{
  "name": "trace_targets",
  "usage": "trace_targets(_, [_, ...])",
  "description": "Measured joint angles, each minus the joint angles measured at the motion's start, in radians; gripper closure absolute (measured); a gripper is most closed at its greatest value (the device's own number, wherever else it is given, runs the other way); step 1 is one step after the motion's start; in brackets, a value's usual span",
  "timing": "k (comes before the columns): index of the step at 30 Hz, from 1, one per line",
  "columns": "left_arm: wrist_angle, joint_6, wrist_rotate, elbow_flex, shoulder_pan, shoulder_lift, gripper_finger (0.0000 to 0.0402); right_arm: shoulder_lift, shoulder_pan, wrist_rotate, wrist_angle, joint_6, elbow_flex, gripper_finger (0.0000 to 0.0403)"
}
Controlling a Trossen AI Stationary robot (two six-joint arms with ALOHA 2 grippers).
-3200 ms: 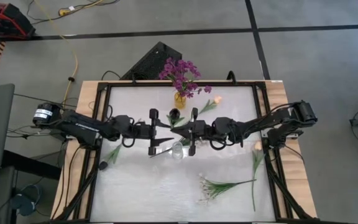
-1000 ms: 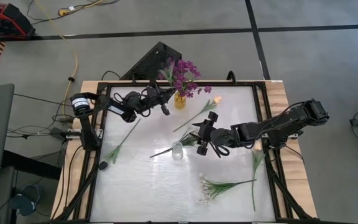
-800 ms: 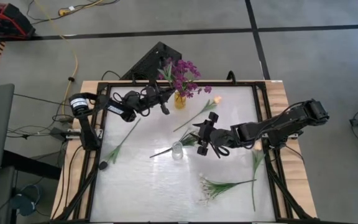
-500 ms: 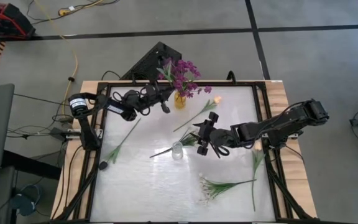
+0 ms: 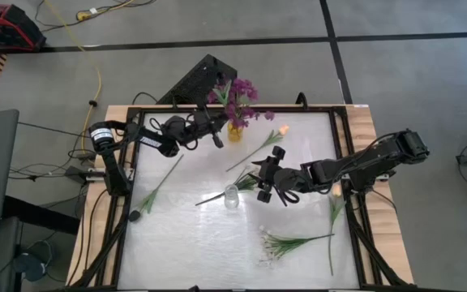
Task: Sort flowers into vase by color
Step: Put the right black flower into the yellow vase
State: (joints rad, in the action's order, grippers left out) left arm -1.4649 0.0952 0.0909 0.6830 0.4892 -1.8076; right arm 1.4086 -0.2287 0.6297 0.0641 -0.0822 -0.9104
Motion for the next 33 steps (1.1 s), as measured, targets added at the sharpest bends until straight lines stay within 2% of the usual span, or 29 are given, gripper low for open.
trace_targets(5, [0.043, 0.000, -0.049, 0.000, 0.001, 0.000, 0.0401, 0.000, 0.000, 0.000, 0.007, -0.007, 0.000, 0.0189])
trace_targets(20, [0.185, -0.091, -0.073, 0.048, 0.006, 0.000, 0.0401, 0.000, 0.000, 0.000, 0.005, -0.024, 0.000, 0.0189])
trace_targets(33, [0.477, -0.135, -0.070, 0.125, 0.005, 0.000, 0.0401, 0.000, 0.002, -0.001, 0.011, -0.015, -0.001, 0.0189])
